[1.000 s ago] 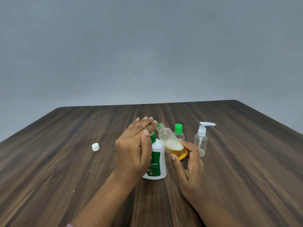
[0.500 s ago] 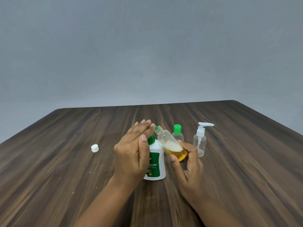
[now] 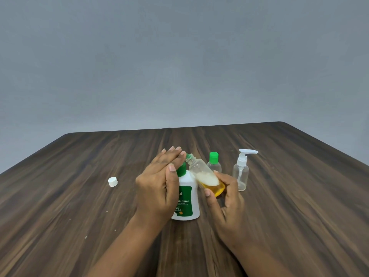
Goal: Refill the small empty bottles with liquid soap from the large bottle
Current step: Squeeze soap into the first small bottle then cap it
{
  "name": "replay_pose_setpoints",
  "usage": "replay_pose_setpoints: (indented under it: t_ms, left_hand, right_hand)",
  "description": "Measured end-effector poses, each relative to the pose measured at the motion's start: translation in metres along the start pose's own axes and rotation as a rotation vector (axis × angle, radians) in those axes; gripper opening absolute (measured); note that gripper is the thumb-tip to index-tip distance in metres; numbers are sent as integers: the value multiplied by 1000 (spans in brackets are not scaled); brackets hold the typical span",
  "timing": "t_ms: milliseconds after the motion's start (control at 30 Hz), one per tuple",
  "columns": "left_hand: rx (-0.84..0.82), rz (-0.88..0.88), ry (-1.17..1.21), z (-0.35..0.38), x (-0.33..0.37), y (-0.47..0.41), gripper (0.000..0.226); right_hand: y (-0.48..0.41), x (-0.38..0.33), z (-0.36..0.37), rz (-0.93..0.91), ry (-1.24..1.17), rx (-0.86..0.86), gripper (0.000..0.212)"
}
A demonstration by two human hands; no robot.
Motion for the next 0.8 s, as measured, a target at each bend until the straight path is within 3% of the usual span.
replay_pose_setpoints:
  t_ms: [800]
  left_hand:
    - [-34,7,-84,-1,9,-12,47]
  right_hand:
    - [-1,-2,0,-13,3,19,31]
Point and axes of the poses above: each hand's wrist, its own y-axis away from the middle knuckle, its own z-axis out of the palm, x = y × z, the point moved 9 cm from there along -y, towards the middle knuckle, and after that the axes turned 1 degree about -x, right-handed, at the moved point
